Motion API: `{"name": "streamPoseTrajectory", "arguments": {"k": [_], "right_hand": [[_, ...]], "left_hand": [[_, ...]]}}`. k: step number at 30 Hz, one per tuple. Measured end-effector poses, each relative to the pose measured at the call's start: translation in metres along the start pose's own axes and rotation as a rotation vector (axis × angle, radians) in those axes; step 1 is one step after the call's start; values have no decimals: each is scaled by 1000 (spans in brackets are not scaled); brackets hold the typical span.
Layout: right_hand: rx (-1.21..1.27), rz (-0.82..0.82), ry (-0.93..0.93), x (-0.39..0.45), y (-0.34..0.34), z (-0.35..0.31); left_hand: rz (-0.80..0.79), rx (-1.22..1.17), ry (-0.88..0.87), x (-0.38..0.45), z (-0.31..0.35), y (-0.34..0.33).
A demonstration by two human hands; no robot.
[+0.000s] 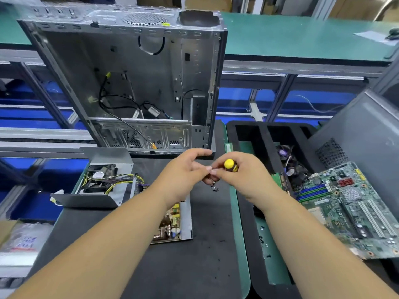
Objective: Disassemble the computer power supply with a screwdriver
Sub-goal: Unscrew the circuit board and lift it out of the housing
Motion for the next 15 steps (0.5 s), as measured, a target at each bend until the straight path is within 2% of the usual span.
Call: {"name": "streamPoseTrajectory", "arguments": {"k": [8,11,15], "right_hand": [[-353,148,-80,33,-11,12],[-471,224,-243,55,-8,42],[-602,191,-440,74,-16,85]], "left_hand": [[-171,247,31,10,-17,21],[-109,401,33,9,-25,51],[-120,543,60,3,-40,79]]}}
Point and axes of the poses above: each hand's wrist, its own x-axis towards the middle knuckle, its own y-axis out of the back of the hand, z = x × y, the point moved 8 cm from there along x, towards the middle knuckle, and after that the axes turned 15 degrees about -y, right-handed, at the moved point
